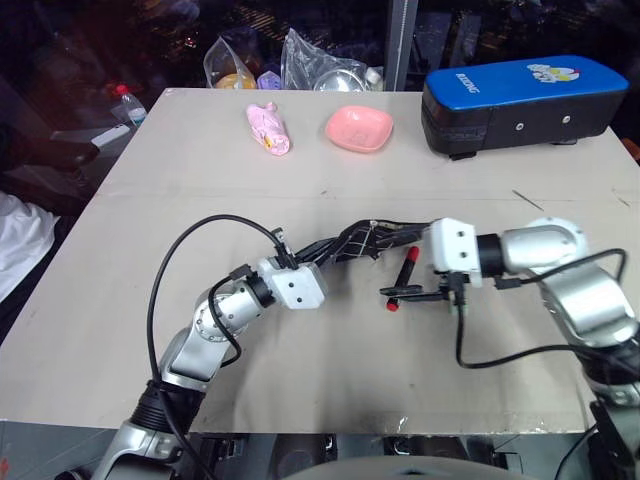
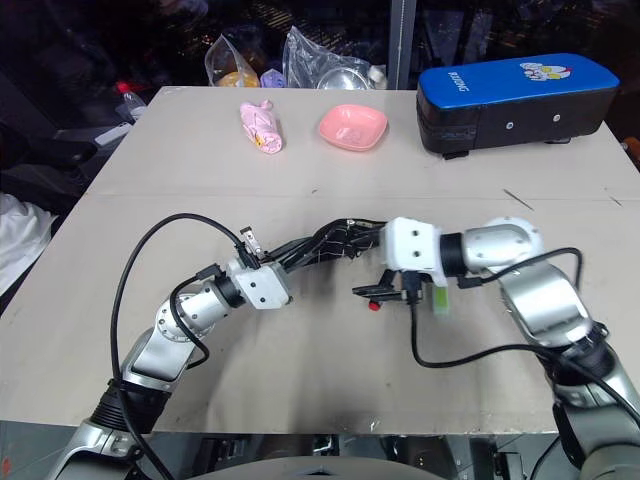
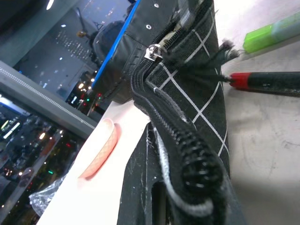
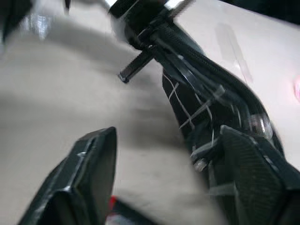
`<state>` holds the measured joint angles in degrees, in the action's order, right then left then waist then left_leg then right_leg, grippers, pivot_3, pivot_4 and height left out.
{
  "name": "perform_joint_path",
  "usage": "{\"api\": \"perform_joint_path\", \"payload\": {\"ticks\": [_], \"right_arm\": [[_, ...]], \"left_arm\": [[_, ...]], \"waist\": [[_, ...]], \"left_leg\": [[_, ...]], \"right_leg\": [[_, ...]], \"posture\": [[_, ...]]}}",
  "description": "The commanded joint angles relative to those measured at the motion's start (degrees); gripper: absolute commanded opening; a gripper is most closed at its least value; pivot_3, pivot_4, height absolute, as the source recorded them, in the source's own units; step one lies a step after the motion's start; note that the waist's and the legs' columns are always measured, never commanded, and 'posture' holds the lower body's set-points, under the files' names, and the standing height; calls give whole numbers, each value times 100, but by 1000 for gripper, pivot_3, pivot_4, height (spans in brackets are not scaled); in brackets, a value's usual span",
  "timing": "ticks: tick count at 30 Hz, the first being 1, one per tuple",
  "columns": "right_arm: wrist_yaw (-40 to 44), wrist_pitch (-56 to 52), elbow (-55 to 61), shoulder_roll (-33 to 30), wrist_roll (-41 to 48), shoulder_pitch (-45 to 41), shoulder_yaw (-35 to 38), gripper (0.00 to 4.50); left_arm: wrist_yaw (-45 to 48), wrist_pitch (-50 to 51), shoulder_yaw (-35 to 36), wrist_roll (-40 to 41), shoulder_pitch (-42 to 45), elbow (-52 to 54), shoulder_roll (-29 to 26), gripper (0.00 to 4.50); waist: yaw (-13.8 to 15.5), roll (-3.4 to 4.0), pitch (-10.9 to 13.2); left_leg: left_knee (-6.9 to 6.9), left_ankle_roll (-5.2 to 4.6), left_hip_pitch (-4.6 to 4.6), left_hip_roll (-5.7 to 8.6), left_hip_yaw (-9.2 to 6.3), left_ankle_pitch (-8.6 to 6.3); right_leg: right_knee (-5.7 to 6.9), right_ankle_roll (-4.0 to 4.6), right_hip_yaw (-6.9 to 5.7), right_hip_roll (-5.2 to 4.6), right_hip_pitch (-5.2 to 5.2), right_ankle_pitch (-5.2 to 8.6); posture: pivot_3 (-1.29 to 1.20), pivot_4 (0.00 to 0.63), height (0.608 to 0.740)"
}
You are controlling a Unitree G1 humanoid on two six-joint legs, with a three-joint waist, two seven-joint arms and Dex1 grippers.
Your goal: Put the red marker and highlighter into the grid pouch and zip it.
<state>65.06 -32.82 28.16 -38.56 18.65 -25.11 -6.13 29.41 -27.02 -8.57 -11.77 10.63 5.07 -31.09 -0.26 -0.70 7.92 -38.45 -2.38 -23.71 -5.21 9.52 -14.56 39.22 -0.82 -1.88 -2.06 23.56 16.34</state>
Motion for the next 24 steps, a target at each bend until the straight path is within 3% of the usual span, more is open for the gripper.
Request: {"api": "perform_joint_path", "payload": {"ticks": [1, 3, 7, 9, 24], "right_arm": [[-606, -1032, 464, -38, 742, 33, 819, 3620], [-1043, -1421, 488, 36, 879, -18, 1038, 2887], [-1670, -2003, 474, 194, 1180, -200, 1195, 832], [-1894, -2157, 442, 248, 1211, -277, 1056, 74], [-2682, -2493, -149, 506, 1029, -696, 153, 74]], "left_arm": [[-88, 0, 147, 77, 33, 179, -6, 0], [-86, -26, 137, 76, 45, 180, -7, 0], [-70, -86, 92, 70, 52, 181, -8, 0], [-58, -118, 69, 63, 50, 178, -13, 0], [-19, -276, -39, -11, 75, 208, -44, 0]], "waist": [[-30, -1, 0], [-46, -1, 0], [-46, -1, 0], [-40, -1, 0], [-41, -1, 0]], "left_leg": [[0, 0, 1, 0, 0, 0], [0, 0, 4, 1, -1, 0], [1, 2, 5, 2, -5, 1], [0, 3, 3, 2, -7, 2], [1, 3, 1, 3, -5, 2]], "right_leg": [[3, 0, 2, 0, 0, 0], [10, 0, 5, 0, 0, 0], [20, 1, 13, 1, 2, 0], [20, 0, 14, 1, 3, 0], [19, 0, 4, 0, 4, 1]], "posture": [[0, 150, 740], [0, 150, 740], [0, 150, 740], [0, 150, 740], [0, 150, 740]]}}
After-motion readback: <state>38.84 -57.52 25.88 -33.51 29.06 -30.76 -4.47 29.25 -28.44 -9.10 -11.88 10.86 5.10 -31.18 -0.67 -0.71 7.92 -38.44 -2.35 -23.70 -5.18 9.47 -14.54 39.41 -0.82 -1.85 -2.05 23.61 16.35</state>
